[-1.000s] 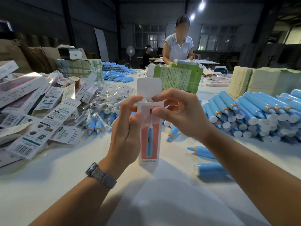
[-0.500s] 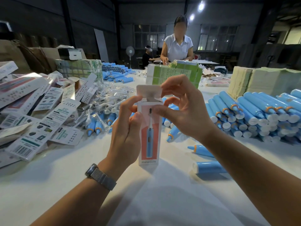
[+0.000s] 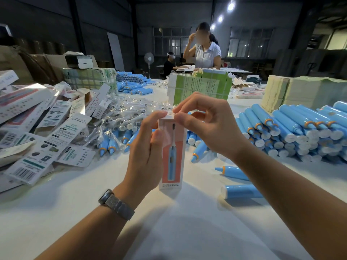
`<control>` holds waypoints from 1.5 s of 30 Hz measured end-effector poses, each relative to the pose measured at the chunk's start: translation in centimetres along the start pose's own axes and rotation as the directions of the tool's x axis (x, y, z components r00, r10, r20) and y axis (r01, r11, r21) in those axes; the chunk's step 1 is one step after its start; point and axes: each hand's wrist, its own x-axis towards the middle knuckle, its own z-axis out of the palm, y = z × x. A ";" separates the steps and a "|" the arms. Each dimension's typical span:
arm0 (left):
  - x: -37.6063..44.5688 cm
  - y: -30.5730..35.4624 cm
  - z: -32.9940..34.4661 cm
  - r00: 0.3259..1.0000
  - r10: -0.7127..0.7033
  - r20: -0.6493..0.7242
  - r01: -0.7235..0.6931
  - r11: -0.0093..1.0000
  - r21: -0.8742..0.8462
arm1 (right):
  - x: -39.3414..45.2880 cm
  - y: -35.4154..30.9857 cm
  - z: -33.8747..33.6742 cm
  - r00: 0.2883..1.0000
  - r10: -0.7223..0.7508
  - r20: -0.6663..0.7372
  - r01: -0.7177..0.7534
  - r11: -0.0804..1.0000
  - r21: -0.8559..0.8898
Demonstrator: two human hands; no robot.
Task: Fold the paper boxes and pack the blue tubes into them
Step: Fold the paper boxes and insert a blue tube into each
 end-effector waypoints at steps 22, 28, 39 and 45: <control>-0.2 0.2 0.2 0.999 0.039 0.015 -0.040 0.998 0.051 | 0.3 -0.9 0.3 0.994 -0.108 0.001 0.103 0.945 -0.310; -0.3 0.4 0.4 0.999 0.040 0.036 -0.042 0.997 0.060 | 0.6 -1.5 0.3 0.999 -0.026 -0.037 0.015 0.968 -0.250; -0.2 0.7 0.3 0.997 0.057 0.046 -0.060 0.995 0.080 | 1.1 -1.9 -1.2 0.993 0.079 0.086 -0.066 0.987 -0.149; -0.2 0.3 0.1 0.999 0.040 0.027 -0.041 0.998 0.047 | 0.5 -0.9 -1.5 0.991 0.069 0.112 -0.053 0.989 -0.140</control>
